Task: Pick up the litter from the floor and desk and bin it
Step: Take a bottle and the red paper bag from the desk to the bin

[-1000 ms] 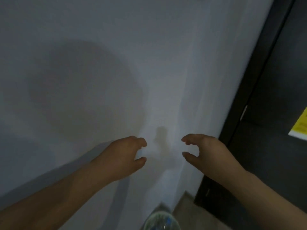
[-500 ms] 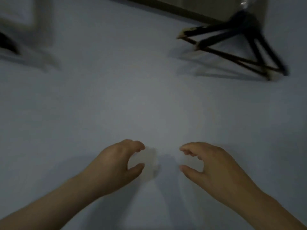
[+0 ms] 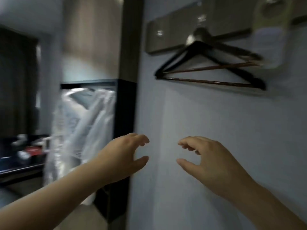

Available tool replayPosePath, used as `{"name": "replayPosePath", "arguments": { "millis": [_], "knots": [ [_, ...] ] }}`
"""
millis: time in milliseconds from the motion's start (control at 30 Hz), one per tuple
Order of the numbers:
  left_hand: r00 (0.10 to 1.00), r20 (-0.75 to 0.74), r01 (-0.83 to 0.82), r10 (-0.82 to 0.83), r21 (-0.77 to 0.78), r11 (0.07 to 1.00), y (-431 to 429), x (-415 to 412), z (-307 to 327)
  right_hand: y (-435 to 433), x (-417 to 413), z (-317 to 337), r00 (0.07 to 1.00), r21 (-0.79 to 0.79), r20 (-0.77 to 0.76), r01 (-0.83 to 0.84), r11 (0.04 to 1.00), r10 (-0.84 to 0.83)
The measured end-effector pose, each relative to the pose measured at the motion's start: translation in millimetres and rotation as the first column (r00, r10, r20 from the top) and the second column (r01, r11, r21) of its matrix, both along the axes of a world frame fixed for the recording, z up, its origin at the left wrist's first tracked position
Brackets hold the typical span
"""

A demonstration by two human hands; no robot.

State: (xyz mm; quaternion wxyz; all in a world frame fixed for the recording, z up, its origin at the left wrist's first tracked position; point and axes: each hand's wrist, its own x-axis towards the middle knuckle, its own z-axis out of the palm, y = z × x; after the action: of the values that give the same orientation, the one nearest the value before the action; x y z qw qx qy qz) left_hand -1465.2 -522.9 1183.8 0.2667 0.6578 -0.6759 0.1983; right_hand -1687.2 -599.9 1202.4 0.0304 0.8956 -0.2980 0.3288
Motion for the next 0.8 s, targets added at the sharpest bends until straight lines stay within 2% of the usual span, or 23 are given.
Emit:
{"name": "replayPosePath", "arguments": {
  "millis": [200,400,567,800],
  "knots": [
    [0.962,-0.023,-0.270,0.270,0.019,0.963,128,155,-2,64,194,-6,0.958,0.025,0.015,-0.288,0.957,0.287],
    [0.876,-0.018,-0.480,0.482,0.072,0.874,235,278,-13,131,355,-18,0.893,0.022,0.010,-0.450,0.893,0.450],
    [0.818,-0.068,-0.567,0.572,0.075,0.820,288,356,-26,164,450,-27,0.841,0.035,-0.064,-0.536,0.844,0.537],
    [0.756,-0.107,-0.638,0.646,0.101,0.763,307,448,-50,163,560,-45,0.799,0.037,-0.096,-0.593,0.804,0.594]
  ]
}}
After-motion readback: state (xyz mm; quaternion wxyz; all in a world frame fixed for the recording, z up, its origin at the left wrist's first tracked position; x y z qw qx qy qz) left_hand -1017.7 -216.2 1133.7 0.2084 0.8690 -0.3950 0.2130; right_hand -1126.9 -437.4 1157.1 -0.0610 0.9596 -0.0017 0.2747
